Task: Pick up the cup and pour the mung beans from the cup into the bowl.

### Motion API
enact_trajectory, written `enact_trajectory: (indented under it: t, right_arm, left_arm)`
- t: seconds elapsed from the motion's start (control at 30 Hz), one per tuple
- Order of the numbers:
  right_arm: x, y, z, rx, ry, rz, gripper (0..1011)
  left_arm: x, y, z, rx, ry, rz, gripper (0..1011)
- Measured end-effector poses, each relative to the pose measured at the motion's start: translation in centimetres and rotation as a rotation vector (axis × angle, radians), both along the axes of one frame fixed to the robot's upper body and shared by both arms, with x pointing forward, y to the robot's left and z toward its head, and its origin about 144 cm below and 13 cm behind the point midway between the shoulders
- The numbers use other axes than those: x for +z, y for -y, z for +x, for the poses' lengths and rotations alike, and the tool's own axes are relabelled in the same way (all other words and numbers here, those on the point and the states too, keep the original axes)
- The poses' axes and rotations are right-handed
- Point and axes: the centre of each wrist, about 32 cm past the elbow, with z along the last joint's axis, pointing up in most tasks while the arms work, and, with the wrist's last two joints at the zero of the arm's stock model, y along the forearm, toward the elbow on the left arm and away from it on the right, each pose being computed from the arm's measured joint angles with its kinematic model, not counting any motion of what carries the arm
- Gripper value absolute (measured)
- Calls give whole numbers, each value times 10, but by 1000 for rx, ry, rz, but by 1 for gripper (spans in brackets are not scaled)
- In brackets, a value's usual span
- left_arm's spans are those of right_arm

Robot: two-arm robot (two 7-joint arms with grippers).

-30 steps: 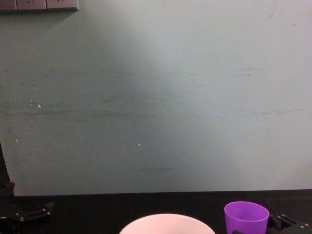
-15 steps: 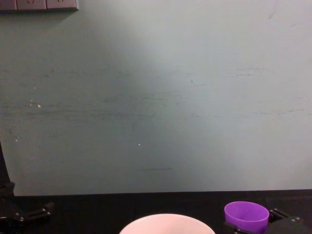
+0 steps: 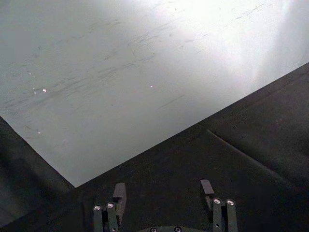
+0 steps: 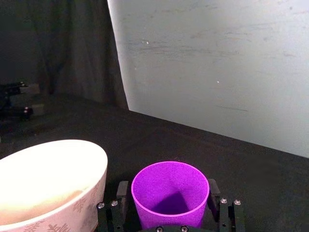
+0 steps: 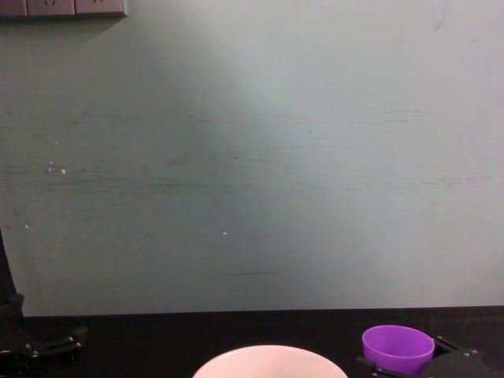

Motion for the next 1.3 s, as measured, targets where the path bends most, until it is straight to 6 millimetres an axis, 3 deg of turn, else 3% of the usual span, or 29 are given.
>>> enact_trajectory:
  t: [0.27,0.6,1.03,1.17,1.3]
  right_arm:
    - [0,0,0,1,0,1,997]
    - [0,0,-1,2,1,1,792]
    - [0,0,-1,2,3,1,735]
    - [19,-1,-6,33,41,1,733]
    - [53,1,-13,70,78,8,733]
  left_arm:
    - [0,0,0,0,0,0,1000]
    - [0,0,0,0,0,0,1000]
    - [0,0,0,0,0,0,1000]
    - [0,0,0,0,0,0,1000]
    - [0,0,0,0,0,0,1000]
